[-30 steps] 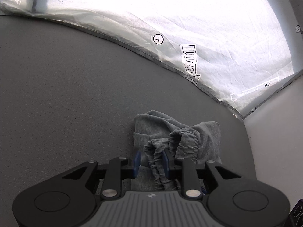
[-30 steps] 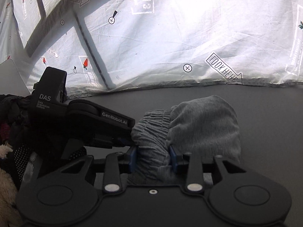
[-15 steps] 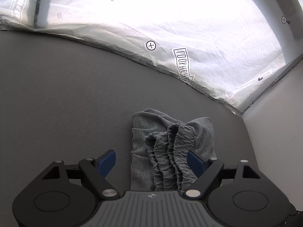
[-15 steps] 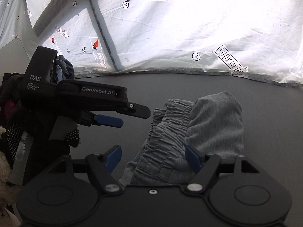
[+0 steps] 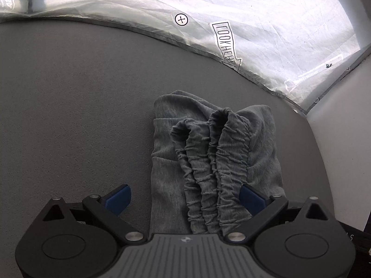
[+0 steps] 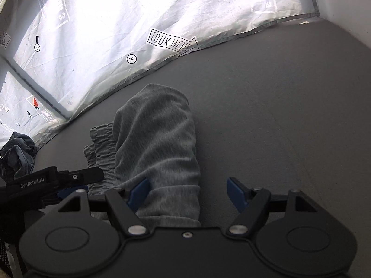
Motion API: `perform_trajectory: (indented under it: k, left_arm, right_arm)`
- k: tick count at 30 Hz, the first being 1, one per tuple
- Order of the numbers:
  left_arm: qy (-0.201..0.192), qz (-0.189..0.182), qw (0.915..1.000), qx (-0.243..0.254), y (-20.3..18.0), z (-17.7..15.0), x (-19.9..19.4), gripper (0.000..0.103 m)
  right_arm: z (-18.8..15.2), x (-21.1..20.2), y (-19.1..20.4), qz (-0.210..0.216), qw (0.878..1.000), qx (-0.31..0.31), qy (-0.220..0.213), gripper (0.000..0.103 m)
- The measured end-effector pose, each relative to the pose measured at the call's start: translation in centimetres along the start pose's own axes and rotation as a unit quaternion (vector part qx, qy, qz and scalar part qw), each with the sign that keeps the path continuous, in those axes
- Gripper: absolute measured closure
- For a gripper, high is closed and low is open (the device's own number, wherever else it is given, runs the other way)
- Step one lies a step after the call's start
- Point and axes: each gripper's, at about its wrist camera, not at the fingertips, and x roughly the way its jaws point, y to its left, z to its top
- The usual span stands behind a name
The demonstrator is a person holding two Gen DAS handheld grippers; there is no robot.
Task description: Fold clothes
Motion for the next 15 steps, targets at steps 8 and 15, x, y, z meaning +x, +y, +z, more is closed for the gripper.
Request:
perform_trajectory:
  k: [8, 15]
  left_arm:
    - [0.003, -0.012, 0.9999, 0.006, -0.2, -0.8, 0.8, 0.034]
    - [-0.016, 0.0, 0.9999, 0.006, -3.3, -1.2, -0.5, 0.065]
  right_arm:
    - [1.0, 2.7, 1.6, 0.02, 0.999, 0.0, 0.027, 0.042]
    - [1.4, 1.6, 4.4, -0.018, 0.997, -0.07, 0.033, 0.079]
